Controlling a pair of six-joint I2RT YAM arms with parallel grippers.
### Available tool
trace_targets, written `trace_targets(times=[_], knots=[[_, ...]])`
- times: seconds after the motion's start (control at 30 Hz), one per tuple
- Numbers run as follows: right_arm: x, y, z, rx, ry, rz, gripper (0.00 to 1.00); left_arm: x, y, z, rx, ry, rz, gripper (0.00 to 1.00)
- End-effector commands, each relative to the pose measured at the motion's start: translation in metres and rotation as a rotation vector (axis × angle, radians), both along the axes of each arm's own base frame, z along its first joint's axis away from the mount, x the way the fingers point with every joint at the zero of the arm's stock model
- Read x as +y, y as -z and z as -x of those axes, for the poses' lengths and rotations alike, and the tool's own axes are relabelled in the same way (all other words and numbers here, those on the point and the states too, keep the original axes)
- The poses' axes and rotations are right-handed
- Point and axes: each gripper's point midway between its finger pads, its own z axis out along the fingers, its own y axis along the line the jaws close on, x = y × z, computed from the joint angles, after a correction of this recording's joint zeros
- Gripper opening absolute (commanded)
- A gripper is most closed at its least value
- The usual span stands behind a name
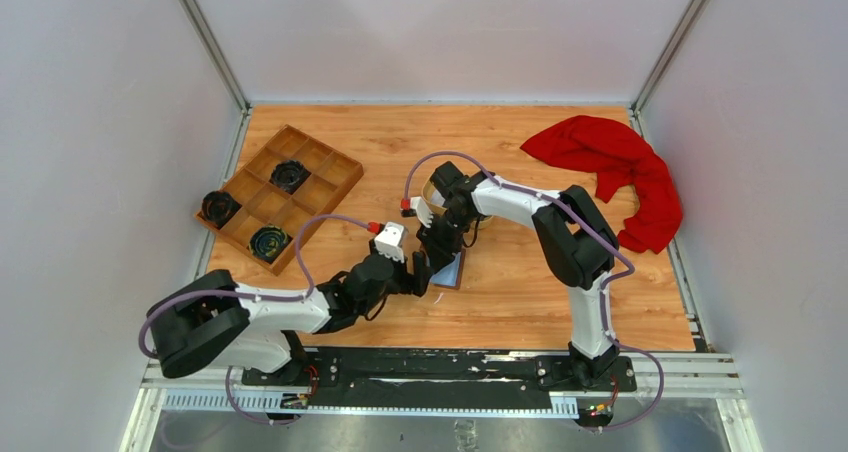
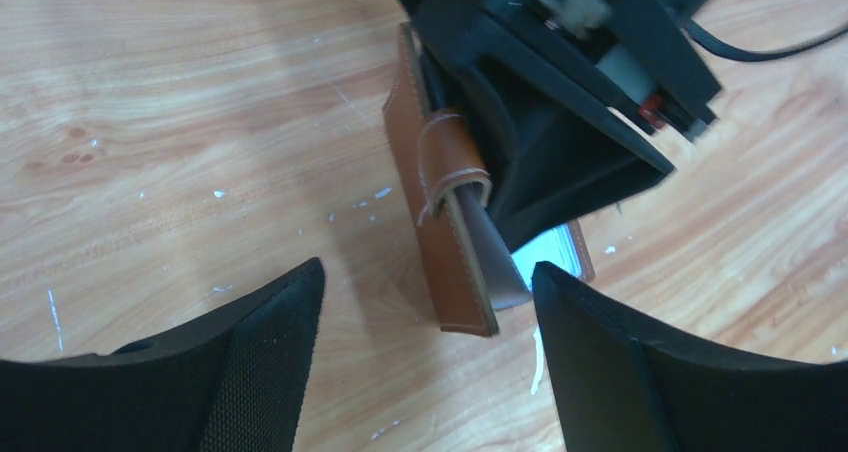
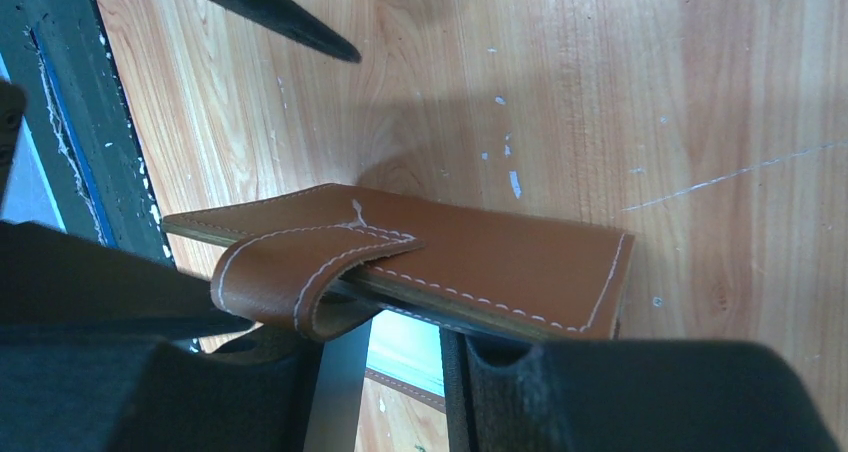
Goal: Put the credit cards into the card holder
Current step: Open the card holder at the center of the board.
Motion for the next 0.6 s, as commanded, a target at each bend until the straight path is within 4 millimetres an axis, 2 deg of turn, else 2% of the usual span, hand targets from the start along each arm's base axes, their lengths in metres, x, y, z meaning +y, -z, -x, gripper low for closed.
trace_targets(times=[0.0,0.1,0.2,0.33,0.57], knots=[[-0.005,0.004,0.007,0.020,-0.017,0.028,0.34,0.014,0.003,-0.025,0.010,-0.163,0.026,0.72],[-0.009,0.002,0.006,0.013,-0.018,0.026,0.34,0.036,0.021,-0.031,0.080,-0.256,0.055,0.46],[-0.016,-0.001,0.004,0.023,-0.010,0.012,0.35,0.052,0.035,-0.028,0.134,-0.306,0.078,0.23],[-0.024,0.013,0.003,0.045,0.005,0.050,0.35,0.053,0.046,-0.018,0.191,-0.289,0.095,0.13],[-0.036,0.039,-0.002,0.051,0.026,0.160,0.33,0.052,0.069,-0.002,0.321,-0.279,0.125,0.11]])
